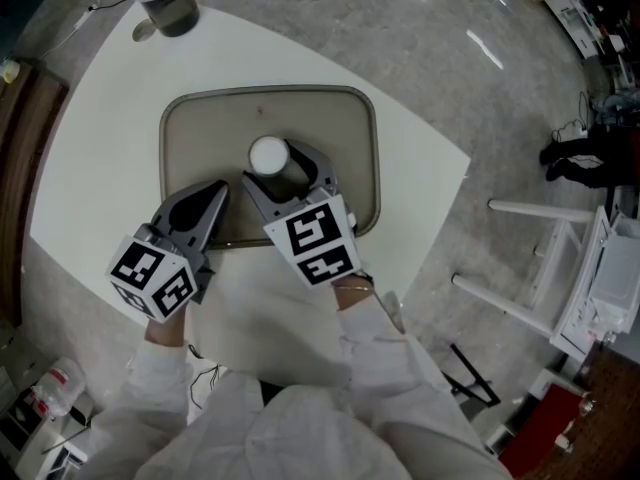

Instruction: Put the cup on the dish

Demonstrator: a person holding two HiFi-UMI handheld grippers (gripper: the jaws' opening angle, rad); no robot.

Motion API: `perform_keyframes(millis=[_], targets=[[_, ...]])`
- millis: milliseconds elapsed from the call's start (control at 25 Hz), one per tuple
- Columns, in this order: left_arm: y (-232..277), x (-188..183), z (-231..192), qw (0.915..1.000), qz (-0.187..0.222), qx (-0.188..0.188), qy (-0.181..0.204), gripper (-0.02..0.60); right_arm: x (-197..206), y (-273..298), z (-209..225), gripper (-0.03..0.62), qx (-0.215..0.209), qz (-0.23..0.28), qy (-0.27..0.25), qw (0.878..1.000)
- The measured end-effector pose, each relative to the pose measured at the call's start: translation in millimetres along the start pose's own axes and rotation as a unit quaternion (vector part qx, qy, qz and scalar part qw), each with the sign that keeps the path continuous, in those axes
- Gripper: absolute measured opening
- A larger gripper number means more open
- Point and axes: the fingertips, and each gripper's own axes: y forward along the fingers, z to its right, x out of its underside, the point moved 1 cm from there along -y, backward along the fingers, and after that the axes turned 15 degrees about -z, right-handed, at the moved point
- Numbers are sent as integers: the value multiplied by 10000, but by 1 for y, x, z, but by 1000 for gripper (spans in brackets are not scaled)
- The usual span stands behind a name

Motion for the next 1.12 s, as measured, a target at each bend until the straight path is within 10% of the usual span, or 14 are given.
perform_keyframes(millis=[1120], targets=[[-121, 12, 174, 9948, 673, -329, 690, 9, 1, -241, -89, 250, 28, 1383, -327, 9899]])
